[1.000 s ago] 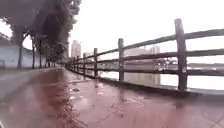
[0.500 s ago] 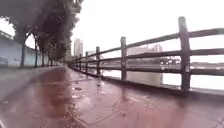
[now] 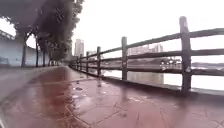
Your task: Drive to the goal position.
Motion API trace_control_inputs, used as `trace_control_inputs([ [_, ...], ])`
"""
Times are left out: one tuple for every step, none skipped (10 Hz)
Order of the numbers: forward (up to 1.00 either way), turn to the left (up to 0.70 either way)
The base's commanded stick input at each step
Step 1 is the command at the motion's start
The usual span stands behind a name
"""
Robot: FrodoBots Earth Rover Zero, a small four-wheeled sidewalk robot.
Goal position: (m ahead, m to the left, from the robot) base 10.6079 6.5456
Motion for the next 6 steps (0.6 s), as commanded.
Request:
trace_control_inputs([
  [0.0, 1.0],
  [0.0, 1.0],
  [0.0, 1.0],
  [0.0, 0.3],
  [0.0, 0.0],
  [0.1, 0.0],
])
